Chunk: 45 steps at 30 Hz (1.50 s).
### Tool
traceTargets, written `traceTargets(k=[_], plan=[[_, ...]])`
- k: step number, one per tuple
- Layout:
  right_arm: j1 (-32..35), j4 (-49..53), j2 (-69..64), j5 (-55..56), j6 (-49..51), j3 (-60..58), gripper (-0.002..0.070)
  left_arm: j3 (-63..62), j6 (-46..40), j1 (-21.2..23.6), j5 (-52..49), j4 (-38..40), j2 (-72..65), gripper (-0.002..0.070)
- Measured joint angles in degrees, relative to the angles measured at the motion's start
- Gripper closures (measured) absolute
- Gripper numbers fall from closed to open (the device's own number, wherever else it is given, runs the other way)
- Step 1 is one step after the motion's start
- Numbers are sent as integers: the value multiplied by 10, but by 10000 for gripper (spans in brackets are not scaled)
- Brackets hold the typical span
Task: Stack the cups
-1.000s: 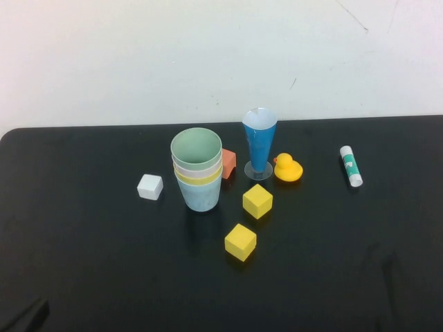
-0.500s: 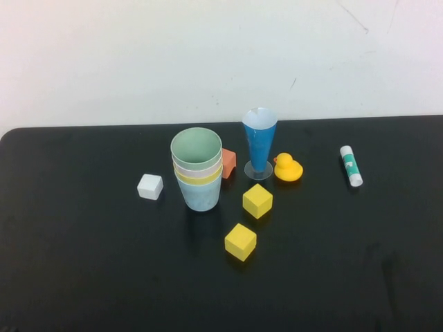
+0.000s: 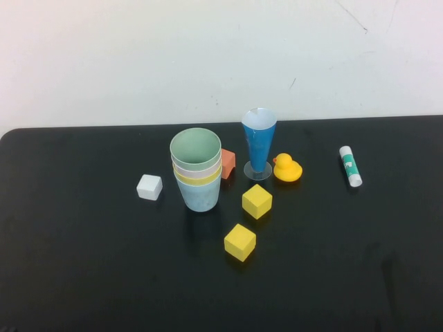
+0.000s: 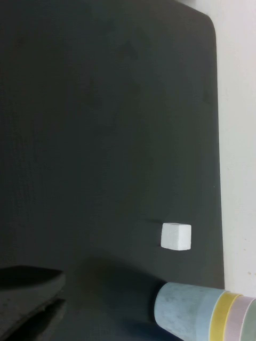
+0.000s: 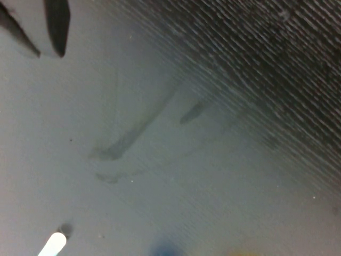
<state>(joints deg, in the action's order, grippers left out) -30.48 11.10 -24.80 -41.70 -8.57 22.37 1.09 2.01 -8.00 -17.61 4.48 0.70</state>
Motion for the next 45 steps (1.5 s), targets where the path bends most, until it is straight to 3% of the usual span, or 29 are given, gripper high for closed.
traceTargets(k=[15, 20, 25, 29, 33, 45], plan=[[3, 0, 6, 0, -2, 0, 678, 0, 0, 0, -1, 0, 0, 677], [103, -21, 59, 14, -8, -7, 678, 0, 0, 0, -1, 0, 0, 677], [241, -27, 140, 123, -10, -78, 678, 0, 0, 0, -1, 0, 0, 677], [304, -27, 202, 218, -9, -171, 678, 0, 0, 0, -1, 0, 0, 677], [321, -27, 249, 242, -3, -235, 678, 0, 0, 0, -1, 0, 0, 677], [321, -29, 255, 214, 5, -236, 678, 0, 0, 0, -1, 0, 1, 677]])
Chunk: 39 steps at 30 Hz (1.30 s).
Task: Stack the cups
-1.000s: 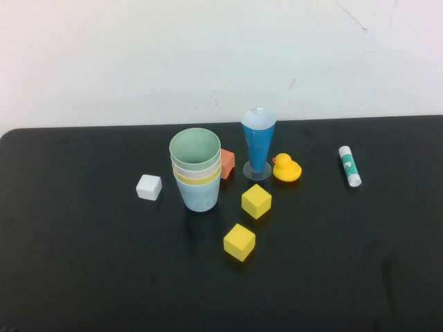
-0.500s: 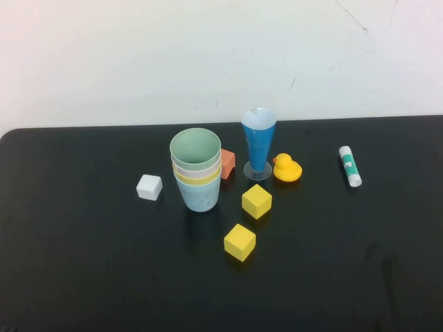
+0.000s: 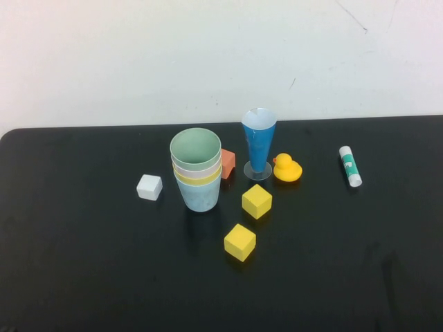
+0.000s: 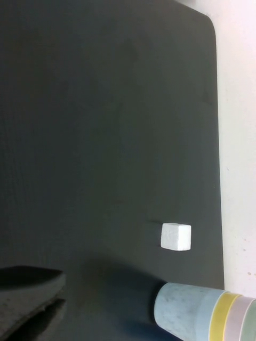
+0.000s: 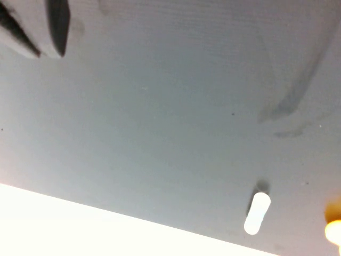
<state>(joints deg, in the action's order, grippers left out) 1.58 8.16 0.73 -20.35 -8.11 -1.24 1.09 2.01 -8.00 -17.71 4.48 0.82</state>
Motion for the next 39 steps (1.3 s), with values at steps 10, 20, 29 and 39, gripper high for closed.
traceTargets(k=[10, 20, 29, 39], plan=[[0, -1, 0, 0, 0, 0, 678, 0, 0, 0, 0, 0, 0, 677], [1, -12, 0, 2, 111, 0, 678, 0, 0, 0, 0, 0, 0, 677], [1, -15, 0, 2, 126, 0, 678, 0, 0, 0, 0, 0, 0, 677], [2, -17, 0, 2, 101, 0, 678, 0, 0, 0, 0, 0, 0, 677]])
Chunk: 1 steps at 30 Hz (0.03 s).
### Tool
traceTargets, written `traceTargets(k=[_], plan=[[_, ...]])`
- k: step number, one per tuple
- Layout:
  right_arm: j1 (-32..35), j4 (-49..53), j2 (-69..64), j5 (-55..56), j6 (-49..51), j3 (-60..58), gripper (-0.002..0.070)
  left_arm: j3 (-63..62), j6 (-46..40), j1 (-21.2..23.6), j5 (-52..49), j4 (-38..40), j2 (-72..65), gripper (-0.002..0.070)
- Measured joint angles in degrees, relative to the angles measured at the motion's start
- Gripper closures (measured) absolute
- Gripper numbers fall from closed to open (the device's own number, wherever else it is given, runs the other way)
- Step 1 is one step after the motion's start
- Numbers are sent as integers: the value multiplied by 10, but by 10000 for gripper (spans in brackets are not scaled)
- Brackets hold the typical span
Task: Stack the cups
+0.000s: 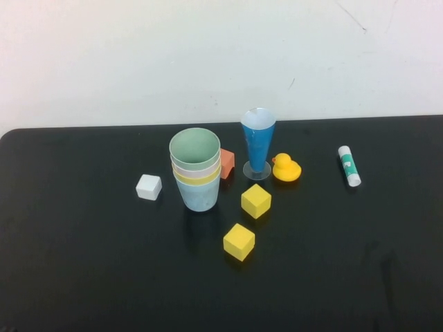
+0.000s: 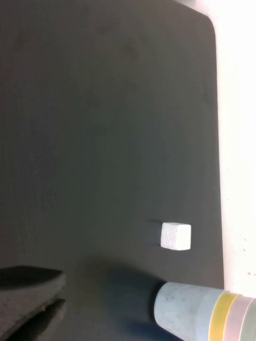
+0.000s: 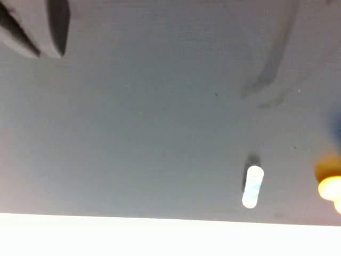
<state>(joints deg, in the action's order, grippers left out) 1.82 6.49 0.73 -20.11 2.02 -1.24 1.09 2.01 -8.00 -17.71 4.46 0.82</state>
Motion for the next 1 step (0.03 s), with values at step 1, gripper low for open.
traceTargets(k=[1], plan=[[0, 0, 0, 0, -1, 0, 678, 0, 0, 0, 0, -1, 0, 677]])
